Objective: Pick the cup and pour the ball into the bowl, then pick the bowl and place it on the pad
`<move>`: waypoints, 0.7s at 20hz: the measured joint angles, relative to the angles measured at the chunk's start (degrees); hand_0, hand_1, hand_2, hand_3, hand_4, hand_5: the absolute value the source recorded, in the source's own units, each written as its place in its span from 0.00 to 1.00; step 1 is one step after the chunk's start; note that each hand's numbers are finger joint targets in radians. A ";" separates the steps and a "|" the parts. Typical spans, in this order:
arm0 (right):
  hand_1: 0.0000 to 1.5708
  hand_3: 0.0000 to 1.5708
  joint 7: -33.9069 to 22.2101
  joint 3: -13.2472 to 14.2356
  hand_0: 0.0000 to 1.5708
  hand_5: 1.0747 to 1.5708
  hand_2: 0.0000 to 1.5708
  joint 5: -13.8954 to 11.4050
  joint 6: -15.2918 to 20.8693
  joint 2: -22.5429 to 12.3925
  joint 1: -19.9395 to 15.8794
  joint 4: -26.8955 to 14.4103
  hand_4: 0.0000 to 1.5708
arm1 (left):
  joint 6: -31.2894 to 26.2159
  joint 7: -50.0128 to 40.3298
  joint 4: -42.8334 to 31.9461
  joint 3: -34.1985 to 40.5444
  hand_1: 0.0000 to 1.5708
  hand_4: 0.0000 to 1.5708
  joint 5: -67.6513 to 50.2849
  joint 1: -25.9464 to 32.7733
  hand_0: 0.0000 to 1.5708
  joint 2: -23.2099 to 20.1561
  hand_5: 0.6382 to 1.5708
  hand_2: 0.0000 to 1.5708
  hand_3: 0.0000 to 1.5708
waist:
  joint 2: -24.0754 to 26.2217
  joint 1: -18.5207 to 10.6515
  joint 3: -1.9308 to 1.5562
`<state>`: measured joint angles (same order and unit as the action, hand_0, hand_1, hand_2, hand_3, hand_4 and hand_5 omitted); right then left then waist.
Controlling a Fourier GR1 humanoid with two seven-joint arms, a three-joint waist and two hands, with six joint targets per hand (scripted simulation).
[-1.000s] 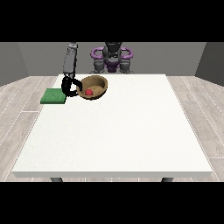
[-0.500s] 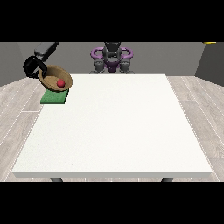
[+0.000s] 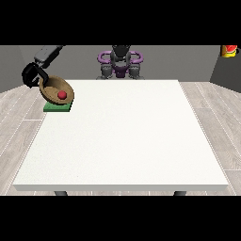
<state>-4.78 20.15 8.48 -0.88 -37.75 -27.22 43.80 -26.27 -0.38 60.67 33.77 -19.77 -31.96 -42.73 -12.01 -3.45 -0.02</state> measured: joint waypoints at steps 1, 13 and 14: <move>1.00 0.28 0.77 0.43 1.00 1.00 1.00 0.13 0.25 0.23 -0.46 -1.14 0.68 | 0.24 0.01 0.73 -0.31 0.00 0.77 -0.10 -0.26 0.00 0.15 0.98 0.00 0.00 | -0.54 -0.34 0.03; 1.00 0.74 2.19 3.83 1.00 0.97 1.00 3.48 1.76 2.79 -3.42 -6.25 0.12 | -0.52 3.26 -1.41 -0.07 0.00 0.76 -0.52 0.84 0.00 -1.88 0.99 0.00 0.00 | -1.41 -0.18 0.29; 1.00 0.74 2.37 4.17 1.00 0.96 1.00 3.40 2.15 2.29 -3.71 -7.31 0.00 | -0.33 2.88 -0.74 -0.30 0.00 0.76 -0.81 0.59 0.00 -1.75 0.99 0.00 0.00 | -1.78 -0.46 0.25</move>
<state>-2.41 24.32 11.87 1.26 -35.46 -30.93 36.50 -26.60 2.50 59.93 33.47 -20.58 -31.37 -44.48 -13.79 -3.92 0.24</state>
